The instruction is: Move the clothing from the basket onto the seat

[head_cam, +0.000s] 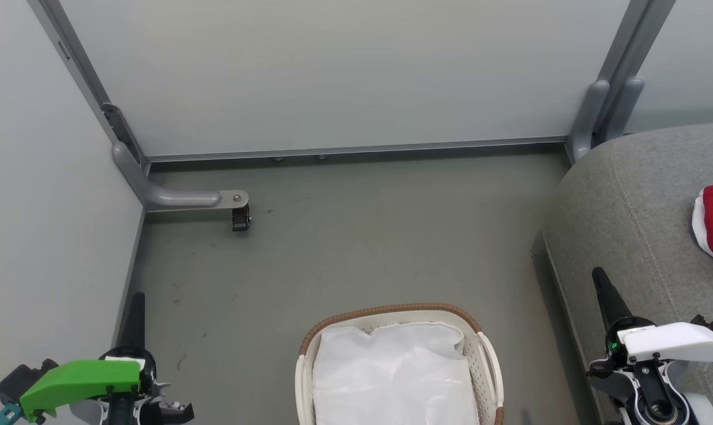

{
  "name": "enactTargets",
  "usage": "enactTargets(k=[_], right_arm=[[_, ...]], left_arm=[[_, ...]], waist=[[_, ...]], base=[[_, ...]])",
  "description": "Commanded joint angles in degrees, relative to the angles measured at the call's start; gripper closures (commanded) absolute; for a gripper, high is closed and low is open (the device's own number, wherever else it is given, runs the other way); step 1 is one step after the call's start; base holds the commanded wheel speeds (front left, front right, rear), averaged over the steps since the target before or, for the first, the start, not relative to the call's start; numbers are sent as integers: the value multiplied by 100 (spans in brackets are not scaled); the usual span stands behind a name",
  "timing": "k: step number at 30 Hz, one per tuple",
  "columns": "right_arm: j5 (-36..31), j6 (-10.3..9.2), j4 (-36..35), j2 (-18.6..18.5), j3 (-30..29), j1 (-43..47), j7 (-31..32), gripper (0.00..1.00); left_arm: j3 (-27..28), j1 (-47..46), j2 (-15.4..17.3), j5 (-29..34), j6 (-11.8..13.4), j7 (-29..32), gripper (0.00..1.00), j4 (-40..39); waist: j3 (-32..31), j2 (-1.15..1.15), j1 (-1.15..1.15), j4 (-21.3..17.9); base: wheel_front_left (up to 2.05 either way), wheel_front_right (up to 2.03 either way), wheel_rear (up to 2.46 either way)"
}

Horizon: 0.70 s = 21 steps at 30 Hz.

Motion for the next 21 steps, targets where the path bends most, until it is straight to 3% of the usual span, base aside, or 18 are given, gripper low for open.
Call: enactTargets(k=[1,21], right_arm=[[137,-4,-73,-36,-16,30,38,100],[976,-4,-186,-45,-38,70,273,100]], left_arm=[[25,-135,49,-133,-21,35,100,-62],[35,-171,54,-977,-29,256,100,-176]], waist=[[-5,18,0,-1],[-74,22,0,-14]], base=[[0,0,0],[0,0,0]])
